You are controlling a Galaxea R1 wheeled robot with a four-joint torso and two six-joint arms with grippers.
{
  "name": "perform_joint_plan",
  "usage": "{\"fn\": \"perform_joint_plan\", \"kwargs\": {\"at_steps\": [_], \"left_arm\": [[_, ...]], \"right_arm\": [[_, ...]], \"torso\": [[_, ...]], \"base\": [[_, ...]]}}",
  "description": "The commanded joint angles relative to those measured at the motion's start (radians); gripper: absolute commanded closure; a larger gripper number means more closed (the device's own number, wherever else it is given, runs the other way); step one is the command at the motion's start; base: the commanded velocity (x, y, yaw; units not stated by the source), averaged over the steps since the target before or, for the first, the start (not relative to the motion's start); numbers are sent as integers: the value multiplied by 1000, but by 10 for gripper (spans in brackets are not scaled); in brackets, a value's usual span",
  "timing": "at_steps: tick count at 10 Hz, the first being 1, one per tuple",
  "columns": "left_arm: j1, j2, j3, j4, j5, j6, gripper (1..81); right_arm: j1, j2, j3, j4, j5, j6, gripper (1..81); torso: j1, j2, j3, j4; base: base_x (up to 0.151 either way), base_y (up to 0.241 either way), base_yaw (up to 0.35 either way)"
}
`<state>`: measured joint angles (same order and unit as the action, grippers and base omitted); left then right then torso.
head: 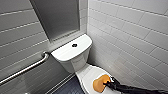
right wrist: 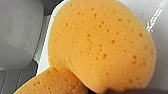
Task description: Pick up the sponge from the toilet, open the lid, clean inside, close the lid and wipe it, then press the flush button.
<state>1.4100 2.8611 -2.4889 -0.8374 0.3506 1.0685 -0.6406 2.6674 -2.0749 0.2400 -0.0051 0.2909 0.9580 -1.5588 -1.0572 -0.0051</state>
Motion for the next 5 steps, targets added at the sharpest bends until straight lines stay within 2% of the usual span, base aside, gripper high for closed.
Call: {"fn": "perform_joint_plan", "kwargs": {"at_steps": [1,5], "left_arm": [[8,-8,8,-6,117,5,10],[8,-3,10,-6,117,8,10]], "right_arm": [[-6,-137,113,-4,-73,4,811],[-86,-332,323,12,20,4,811]], "torso": [[0,0,0,0],[0,0,0,0]], "base": [[0,0,0],[0,0,0]]}}
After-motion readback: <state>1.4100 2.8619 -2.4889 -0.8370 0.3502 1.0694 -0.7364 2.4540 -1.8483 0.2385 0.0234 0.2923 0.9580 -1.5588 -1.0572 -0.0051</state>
